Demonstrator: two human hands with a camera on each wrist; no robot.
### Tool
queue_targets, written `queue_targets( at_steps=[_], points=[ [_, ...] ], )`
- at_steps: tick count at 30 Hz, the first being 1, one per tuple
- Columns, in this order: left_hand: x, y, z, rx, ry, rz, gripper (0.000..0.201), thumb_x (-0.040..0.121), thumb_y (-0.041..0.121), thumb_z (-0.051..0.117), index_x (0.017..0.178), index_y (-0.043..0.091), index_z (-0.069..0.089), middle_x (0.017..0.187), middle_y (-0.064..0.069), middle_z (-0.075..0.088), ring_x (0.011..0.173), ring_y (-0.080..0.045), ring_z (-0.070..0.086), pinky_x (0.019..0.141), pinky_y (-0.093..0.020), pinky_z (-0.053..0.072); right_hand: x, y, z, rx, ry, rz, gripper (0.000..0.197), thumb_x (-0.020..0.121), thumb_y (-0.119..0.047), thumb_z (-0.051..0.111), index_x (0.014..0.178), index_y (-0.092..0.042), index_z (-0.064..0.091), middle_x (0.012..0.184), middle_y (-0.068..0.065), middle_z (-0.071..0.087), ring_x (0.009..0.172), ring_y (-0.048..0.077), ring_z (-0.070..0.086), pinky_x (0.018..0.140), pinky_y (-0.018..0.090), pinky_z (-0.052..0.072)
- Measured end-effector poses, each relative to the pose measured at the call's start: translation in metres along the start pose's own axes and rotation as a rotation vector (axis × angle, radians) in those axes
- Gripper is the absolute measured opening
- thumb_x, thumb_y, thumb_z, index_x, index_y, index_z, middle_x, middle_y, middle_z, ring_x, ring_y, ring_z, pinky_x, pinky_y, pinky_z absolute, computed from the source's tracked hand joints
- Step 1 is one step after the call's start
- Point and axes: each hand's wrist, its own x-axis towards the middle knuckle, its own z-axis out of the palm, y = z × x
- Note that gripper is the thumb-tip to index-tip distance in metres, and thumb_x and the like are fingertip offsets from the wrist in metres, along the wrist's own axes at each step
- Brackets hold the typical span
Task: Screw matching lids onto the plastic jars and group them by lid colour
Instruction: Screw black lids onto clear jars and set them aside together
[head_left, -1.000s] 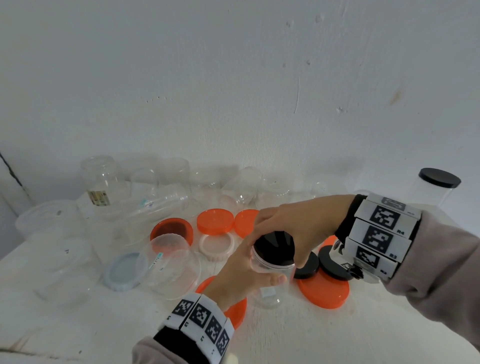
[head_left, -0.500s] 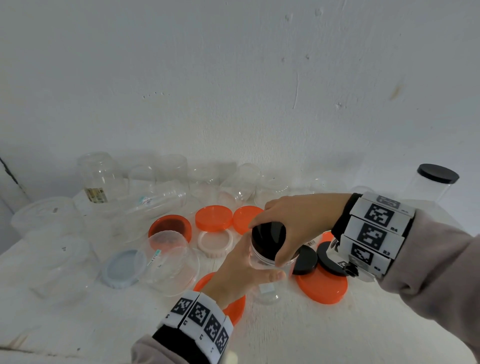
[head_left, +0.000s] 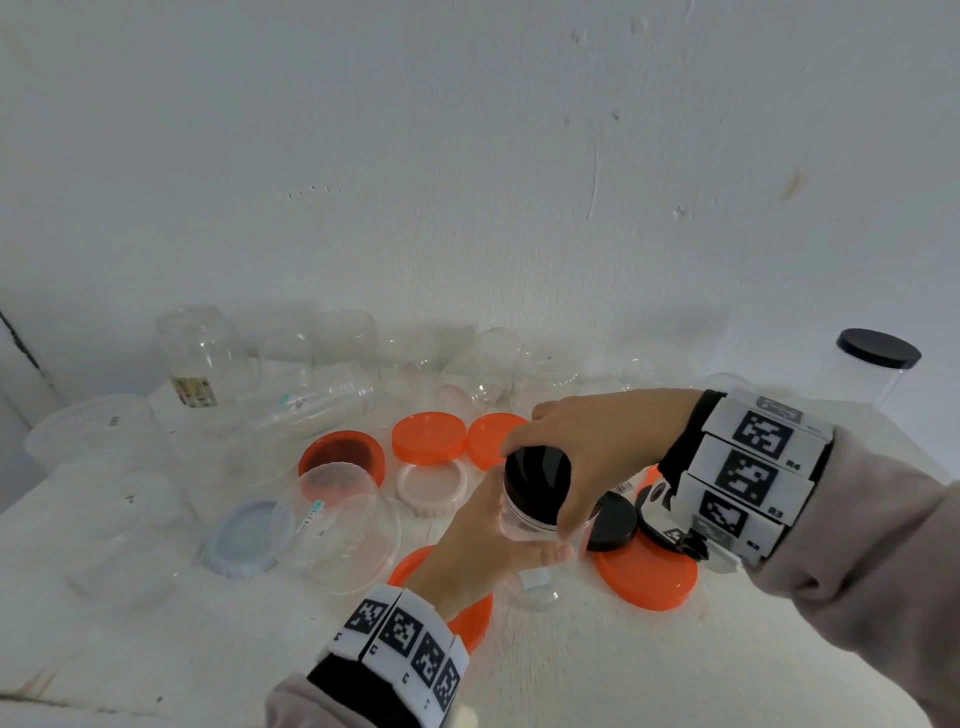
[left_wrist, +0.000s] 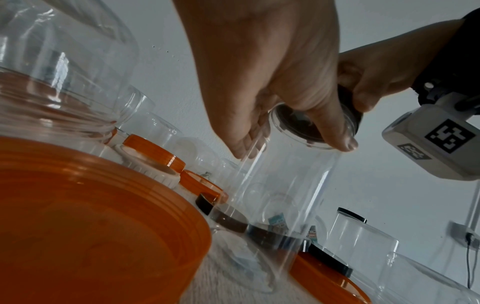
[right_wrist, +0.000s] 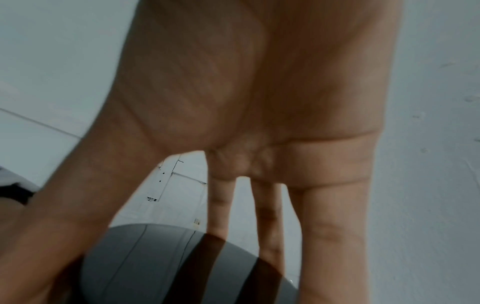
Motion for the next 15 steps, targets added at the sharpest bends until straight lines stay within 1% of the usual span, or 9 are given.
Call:
queue_targets(
  at_steps=[3,5,7,9,11,15],
  points=[
    [-0.0005,-0.0002,-0.0001,-0.004,0.0,0.003,0.076,0.071,0.024,0.084,0.13,0.04,0.04,0.127,0.021,0.055,0.116,0.01,0.05,0.086,-0.006,0.04,0.0008,-0.0035,0.0024,-0.018,0.023,0.038,0.072,0.066,-0.058,0.077,0.127,-0.041,0.042,0.1,-0.014,0.044,0.095,0.015,0.054,0.077,0.032,0.054],
    [-0.0009,0.0002,-0.0004,-0.008,0.002,0.004,0.075,0.071,0.024,0.084,0.128,0.042,0.04,0.127,0.022,0.055,0.116,0.011,0.05,0.085,-0.005,0.041,0.0018,-0.005,0.0036,-0.031,0.034,0.053,0.07,0.065,-0.061,0.075,0.124,-0.039,0.045,0.101,-0.01,0.047,0.093,0.017,0.058,0.077,0.035,0.056],
    [-0.0012,0.0005,0.0,-0.009,0.003,0.008,0.076,0.07,0.024,0.084,0.129,0.042,0.04,0.128,0.022,0.054,0.117,0.011,0.049,0.085,-0.005,0.04,0.0024,-0.005,0.0036,-0.034,0.044,0.049,0.069,0.066,-0.06,0.075,0.124,-0.037,0.047,0.104,-0.008,0.049,0.093,0.015,0.056,0.077,0.034,0.056],
    [-0.0011,0.0005,0.0009,-0.008,0.004,0.009,0.079,0.071,0.023,0.084,0.133,0.038,0.039,0.13,0.021,0.053,0.118,0.01,0.049,0.086,-0.005,0.04,0.0015,-0.0039,0.0028,-0.026,0.039,0.031,0.072,0.068,-0.057,0.076,0.13,-0.035,0.046,0.109,-0.008,0.048,0.097,0.013,0.051,0.076,0.028,0.051],
    [-0.001,0.0009,0.0016,-0.007,0.008,0.009,0.079,0.071,0.022,0.084,0.134,0.037,0.038,0.13,0.02,0.054,0.116,0.012,0.049,0.083,-0.001,0.04,-0.0001,-0.003,0.0023,-0.019,0.039,0.01,0.073,0.07,-0.054,0.077,0.133,-0.034,0.045,0.113,-0.008,0.048,0.101,0.012,0.049,0.075,0.024,0.048],
    [-0.0022,0.0014,0.0025,-0.008,0.03,0.011,0.075,0.071,0.02,0.085,0.127,0.042,0.041,0.125,0.021,0.056,0.111,0.015,0.05,0.081,0.001,0.04,-0.0025,-0.0034,0.0052,-0.024,0.112,-0.016,0.066,0.07,-0.054,0.076,0.126,-0.028,0.054,0.11,-0.005,0.057,0.1,0.014,0.055,0.082,0.031,0.053]
  ],
)
